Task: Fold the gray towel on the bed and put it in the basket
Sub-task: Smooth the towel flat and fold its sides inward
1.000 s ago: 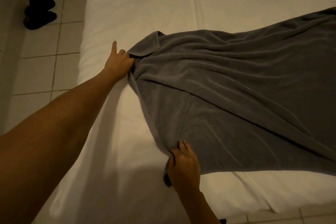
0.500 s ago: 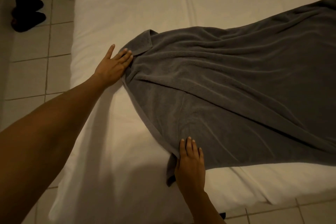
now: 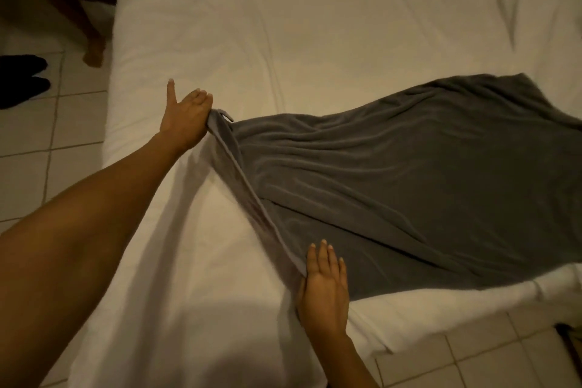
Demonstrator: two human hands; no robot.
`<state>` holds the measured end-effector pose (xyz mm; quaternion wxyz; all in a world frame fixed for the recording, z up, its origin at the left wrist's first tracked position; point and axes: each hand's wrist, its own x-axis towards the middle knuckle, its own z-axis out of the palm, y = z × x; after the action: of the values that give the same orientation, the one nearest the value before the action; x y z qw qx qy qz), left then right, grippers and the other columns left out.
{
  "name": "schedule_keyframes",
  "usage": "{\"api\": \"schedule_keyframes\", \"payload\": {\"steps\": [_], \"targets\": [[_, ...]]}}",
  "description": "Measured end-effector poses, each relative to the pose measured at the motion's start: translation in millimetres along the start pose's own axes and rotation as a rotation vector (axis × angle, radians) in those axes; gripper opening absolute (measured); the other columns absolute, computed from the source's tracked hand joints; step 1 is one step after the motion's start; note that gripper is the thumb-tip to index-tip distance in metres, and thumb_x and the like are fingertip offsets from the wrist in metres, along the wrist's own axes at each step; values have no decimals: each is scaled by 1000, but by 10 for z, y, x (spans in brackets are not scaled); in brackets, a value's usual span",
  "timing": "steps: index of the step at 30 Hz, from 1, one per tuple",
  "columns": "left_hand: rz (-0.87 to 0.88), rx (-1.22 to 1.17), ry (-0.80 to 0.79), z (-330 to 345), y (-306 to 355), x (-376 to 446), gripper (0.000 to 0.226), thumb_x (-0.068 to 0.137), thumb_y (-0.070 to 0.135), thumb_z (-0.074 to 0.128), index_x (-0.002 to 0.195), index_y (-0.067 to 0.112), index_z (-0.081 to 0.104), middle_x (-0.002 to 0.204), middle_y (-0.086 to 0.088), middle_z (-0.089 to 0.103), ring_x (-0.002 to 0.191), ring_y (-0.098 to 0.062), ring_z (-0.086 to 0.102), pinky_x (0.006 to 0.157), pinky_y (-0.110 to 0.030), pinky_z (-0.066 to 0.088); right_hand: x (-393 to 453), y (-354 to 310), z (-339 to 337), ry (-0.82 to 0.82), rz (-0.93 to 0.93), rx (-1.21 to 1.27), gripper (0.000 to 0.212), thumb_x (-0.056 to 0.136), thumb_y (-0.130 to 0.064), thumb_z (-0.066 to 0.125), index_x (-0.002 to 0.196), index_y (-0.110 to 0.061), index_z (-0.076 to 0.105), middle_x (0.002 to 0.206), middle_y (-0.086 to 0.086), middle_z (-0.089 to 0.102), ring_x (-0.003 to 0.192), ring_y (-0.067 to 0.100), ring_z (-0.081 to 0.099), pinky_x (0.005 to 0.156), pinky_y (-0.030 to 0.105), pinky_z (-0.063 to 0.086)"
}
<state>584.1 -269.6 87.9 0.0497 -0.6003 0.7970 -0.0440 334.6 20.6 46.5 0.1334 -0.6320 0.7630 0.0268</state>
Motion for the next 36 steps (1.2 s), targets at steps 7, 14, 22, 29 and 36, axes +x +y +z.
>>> {"api": "schedule_keyframes", "payload": {"steps": [7,14,22,29,36], "targets": [[46,-9,-99,-655,648,132,65,85,29,65,139,4,38,144,-17,41,137,-27,34,111,-63,-2,61,473,-834,64,61,75,65,66,-6,76,127,-9,57,135,20,51,125,34,48,104,46,31],[55,59,-72,-1259,1387,487,28,84,16,57,109,3,57,110,-13,60,119,-28,48,110,-67,2,244,1217,-1414,124,115,119,49,87,-16,57,135,-12,49,140,20,45,132,36,38,109,50,26],[143,168,-24,-1708,2693,1144,39,93,18,44,128,2,47,135,-16,49,134,-28,36,111,-66,-1,369,2213,-1627,89,157,169,52,91,-27,31,140,-12,40,148,16,35,139,32,27,113,45,18],[90,141,-5,-1961,3889,1720,35,92,16,46,123,1,50,127,-16,54,131,-29,39,111,-66,0,629,3426,-1836,100,147,126,52,81,-24,43,131,-10,53,137,19,49,130,34,43,107,48,30],[106,78,15,-2170,4988,2171,40,94,15,39,131,2,42,138,-16,45,137,-27,31,112,-66,-2,863,4437,-2055,116,204,172,47,83,-16,53,130,-9,54,133,20,53,127,35,46,104,52,32]]}}
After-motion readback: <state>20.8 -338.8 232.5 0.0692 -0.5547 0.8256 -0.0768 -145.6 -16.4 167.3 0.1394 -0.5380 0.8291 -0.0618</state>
